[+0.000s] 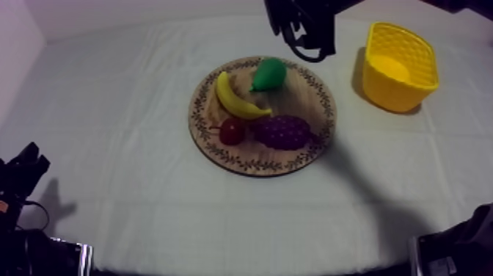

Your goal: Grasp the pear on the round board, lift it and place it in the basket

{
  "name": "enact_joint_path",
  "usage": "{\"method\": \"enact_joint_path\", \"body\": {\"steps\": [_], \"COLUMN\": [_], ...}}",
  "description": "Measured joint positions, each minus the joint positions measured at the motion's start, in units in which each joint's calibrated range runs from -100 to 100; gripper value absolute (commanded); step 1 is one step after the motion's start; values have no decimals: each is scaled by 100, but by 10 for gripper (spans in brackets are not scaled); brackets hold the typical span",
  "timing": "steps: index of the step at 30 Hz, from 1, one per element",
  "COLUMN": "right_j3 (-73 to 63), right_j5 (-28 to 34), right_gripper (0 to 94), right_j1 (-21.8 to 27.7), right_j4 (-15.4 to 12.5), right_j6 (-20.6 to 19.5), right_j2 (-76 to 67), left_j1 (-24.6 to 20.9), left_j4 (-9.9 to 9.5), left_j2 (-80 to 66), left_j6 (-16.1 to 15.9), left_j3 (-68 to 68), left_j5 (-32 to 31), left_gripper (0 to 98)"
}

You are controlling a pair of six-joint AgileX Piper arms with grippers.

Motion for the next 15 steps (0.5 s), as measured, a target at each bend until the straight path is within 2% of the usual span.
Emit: {"method": "enact_joint_path", "body": {"steps": [3, 8, 11, 15], "right_j3": [-35, -11, -11, 135], "right_j5": [32, -213, -81, -195], "right_gripper": [864, 894, 901, 889], "right_j1": [21, 54, 71, 55], "right_j4": [-113, -208, -326, -323], "right_j6": [93, 4, 98, 197], "right_j2": [0, -44, -65, -65], "left_j1": [0, 0, 0, 0], "left_j4": [0, 0, 0, 0], "left_j2": [0, 0, 0, 0], "left_j6": [0, 0, 0, 0], "left_j3": [0, 0, 0, 0], "left_j5": [0, 0, 0, 0], "left_gripper": [1, 1, 1, 1]}}
